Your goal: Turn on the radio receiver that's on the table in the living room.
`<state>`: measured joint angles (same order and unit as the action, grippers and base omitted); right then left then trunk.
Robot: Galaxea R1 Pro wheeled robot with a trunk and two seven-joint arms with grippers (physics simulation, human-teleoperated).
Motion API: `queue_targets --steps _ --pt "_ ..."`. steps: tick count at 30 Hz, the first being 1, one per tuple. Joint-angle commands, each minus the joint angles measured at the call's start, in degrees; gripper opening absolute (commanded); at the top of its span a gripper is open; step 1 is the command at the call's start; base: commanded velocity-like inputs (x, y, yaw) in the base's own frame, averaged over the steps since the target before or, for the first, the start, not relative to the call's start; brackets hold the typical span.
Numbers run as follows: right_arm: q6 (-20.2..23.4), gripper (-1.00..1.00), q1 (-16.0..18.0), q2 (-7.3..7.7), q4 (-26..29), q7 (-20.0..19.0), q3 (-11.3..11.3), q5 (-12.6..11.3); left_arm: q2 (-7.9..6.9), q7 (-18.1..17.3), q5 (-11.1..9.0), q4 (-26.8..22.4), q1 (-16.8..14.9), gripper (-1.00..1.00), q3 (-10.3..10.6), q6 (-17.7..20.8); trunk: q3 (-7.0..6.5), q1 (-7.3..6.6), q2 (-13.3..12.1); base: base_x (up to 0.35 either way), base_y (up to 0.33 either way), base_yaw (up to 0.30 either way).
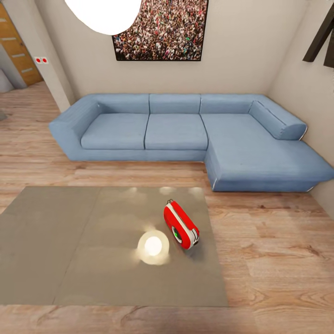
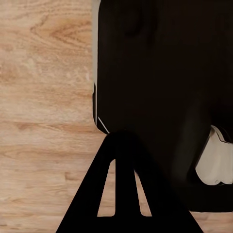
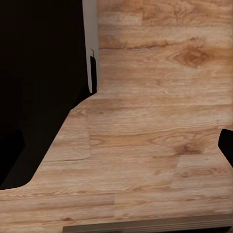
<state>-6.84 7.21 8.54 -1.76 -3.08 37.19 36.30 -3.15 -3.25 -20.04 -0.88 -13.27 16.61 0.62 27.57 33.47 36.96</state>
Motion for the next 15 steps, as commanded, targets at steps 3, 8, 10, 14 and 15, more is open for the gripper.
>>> queue_targets --steps 3,8,10,14,15 --pt "0.0 1.00 0.0 -0.01 0.0 0.0 0.0 0.0 -0.01 0.0 0.0 0.0 0.0 -1.00 0.0 0.0 -0.28 0.00 0.0 0.000 0.000 0.000" --pt "0.1 1.00 0.0 -0.01 0.0 0.0 0.0 0.0 -0.01 0.0 0.0 0.0 0.0 -1.00 0.0 0.0 -0.74 0.00 0.0 0.000 0.000 0.000" --pt "0.2 1.00 0.0 0.01 0.0 0.0 0.0 0.0 -0.01 0.0 0.0 0.0 0.0 -1.00 0.0 0.0 -0.92 0.00 0.0 0.000 0.000 0.000" --pt "0.3 1.00 0.0 0.20 0.0 -0.1 0.1 0.0 0.00 0.0 0.0 0.0 0.0 -1.00 0.0 0.0 -1.29 0.00 0.0 0.000 0.000 0.000" --pt "0.3 1.00 0.0 0.15 0.0 0.0 0.0 0.0 0.01 0.0 0.0 0.0 0.0 -1.00 0.0 0.0 -1.38 0.00 0.0 0.000 0.000 0.000"
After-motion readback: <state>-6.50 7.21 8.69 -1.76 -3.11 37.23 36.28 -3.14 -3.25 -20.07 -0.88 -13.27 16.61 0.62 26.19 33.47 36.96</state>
